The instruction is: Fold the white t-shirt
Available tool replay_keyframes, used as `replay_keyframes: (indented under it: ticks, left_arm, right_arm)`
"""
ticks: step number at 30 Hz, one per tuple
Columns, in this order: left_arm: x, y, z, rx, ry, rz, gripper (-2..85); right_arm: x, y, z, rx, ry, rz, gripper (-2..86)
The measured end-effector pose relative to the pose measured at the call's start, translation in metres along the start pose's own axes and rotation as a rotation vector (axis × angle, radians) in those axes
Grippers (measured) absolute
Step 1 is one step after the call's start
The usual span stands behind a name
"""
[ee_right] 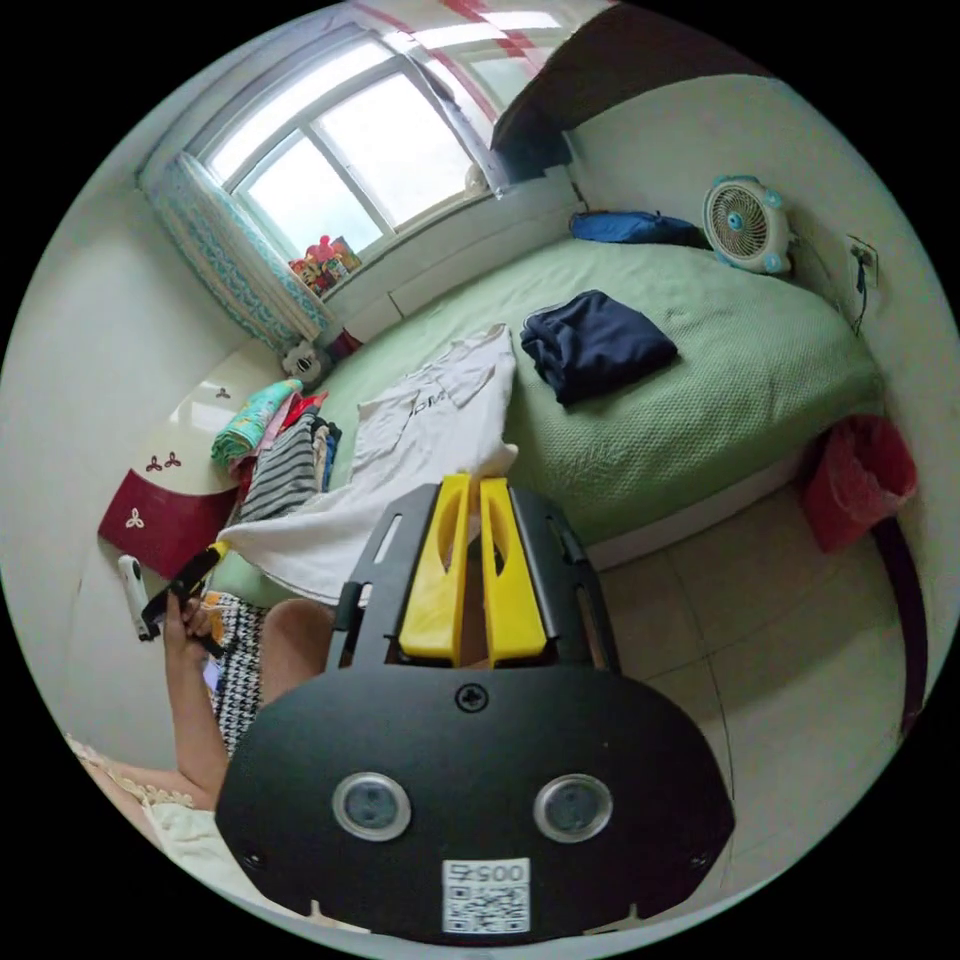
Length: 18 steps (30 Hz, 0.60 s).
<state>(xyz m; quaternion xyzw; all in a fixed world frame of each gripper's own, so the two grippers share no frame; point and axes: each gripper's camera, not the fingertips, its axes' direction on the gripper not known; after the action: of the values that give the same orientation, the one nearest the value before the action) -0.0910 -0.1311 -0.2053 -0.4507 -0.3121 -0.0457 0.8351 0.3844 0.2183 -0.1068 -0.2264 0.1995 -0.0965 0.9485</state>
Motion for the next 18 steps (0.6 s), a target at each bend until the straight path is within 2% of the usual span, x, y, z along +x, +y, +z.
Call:
replay_keyframes:
  ticks: [6,18]
  left_arm:
    - [-0.030,0.033,-0.026,-0.016,0.059,-0.079,1.8]
    - [-0.057,0.069,-0.050,-0.100,0.110,-0.144,1.9]
  right_arm:
    - [0.007,0.022,-0.011,-0.040,0.000,0.068,-1.4]
    - [-0.022,0.036,-0.028,-0.204,0.142,-0.051,0.7]
